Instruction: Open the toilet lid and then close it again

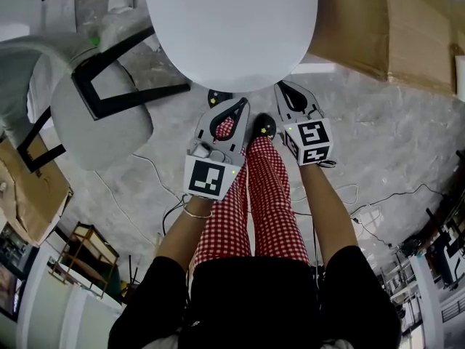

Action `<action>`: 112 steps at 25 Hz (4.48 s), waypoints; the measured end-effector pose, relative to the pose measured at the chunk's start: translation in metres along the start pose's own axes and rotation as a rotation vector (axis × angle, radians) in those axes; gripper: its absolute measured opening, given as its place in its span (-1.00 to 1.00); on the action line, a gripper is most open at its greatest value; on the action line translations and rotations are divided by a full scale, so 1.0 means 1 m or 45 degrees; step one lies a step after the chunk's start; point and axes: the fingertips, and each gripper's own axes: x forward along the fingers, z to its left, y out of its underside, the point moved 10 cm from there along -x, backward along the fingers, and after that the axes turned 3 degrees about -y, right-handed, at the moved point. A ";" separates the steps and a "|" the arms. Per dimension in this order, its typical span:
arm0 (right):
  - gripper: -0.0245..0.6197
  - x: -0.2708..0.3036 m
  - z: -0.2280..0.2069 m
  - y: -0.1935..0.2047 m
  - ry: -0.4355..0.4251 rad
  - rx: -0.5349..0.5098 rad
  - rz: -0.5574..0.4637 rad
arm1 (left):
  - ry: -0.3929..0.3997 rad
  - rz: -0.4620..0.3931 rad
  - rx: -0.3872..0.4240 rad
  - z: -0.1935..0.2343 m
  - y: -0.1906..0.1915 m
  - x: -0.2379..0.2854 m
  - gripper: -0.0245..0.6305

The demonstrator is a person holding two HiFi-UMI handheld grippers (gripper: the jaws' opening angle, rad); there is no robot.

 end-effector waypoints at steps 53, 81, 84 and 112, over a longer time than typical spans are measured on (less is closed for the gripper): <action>-0.87 -0.073 0.020 -0.077 -0.095 0.040 -0.264 | 0.011 0.109 0.095 -0.015 0.000 0.002 -0.92; -0.87 -0.089 0.025 -0.107 -0.126 -0.003 -0.326 | -0.018 -0.010 -0.063 -0.015 -0.032 0.001 -0.92; -0.87 -0.093 0.025 -0.113 -0.129 -0.008 -0.341 | -0.015 -0.018 -0.053 -0.017 -0.039 0.000 -0.92; -0.87 -0.113 0.030 -0.158 -0.143 -0.040 -0.408 | 0.001 -0.111 -0.015 -0.019 -0.089 -0.010 -0.91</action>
